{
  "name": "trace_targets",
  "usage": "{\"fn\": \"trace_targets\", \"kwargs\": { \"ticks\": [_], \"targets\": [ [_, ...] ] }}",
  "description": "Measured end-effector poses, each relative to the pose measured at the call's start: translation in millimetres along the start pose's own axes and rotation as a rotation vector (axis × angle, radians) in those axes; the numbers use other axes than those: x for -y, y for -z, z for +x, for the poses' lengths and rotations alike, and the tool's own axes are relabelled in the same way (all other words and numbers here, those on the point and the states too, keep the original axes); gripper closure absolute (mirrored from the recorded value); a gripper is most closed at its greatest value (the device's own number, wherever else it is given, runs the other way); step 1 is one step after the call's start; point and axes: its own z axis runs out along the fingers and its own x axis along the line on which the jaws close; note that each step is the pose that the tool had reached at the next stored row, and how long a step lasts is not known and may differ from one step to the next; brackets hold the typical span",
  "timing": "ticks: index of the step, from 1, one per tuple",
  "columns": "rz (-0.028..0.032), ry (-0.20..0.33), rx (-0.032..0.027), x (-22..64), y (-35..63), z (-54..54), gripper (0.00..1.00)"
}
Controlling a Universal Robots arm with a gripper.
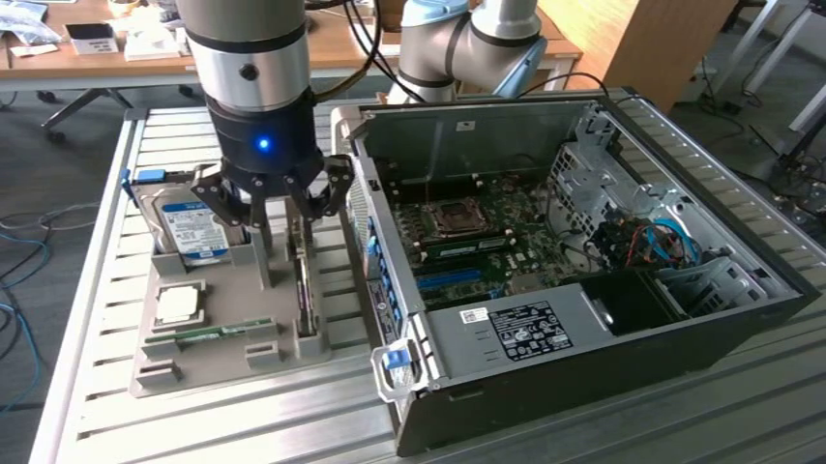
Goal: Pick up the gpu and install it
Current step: 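Pick up the gpu and move the gpu toward the slot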
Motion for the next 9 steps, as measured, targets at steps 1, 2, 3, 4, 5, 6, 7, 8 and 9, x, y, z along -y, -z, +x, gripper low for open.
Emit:
{"fn": "trace_targets", "kwargs": {
  "ticks": [1, 2, 3, 4, 5, 6, 7, 8, 9],
  "targets": [
    [0.0001, 0.000, 0.0000, 0.1, -1.4, 0.0, 0.53],
    [0.0000, 0.000, 0.0000, 0.1, -2.6, 0.1, 0.53],
    [-0.0001, 0.000, 0.0001, 0.1, -3.6, 0.1, 0.53],
    [0.0000, 0.000, 0.0000, 0.2, -4.2, 0.1, 0.53],
    [0.0002, 0.000, -0.0001, 0.1, -4.5, 0.0, 0.53],
    [0.0001, 0.000, -0.0001, 0.1, -4.9, -0.2, 0.53],
    [0.0001, 0.000, 0.0000, 0.1, -5.3, -0.6, 0.53],
    [0.0000, 0.000, 0.0000, 0.2, -5.8, -0.9, 0.53],
    [0.0000, 0.000, 0.0000, 0.2, -6.2, -1.2, 0.53]
  ]
}}
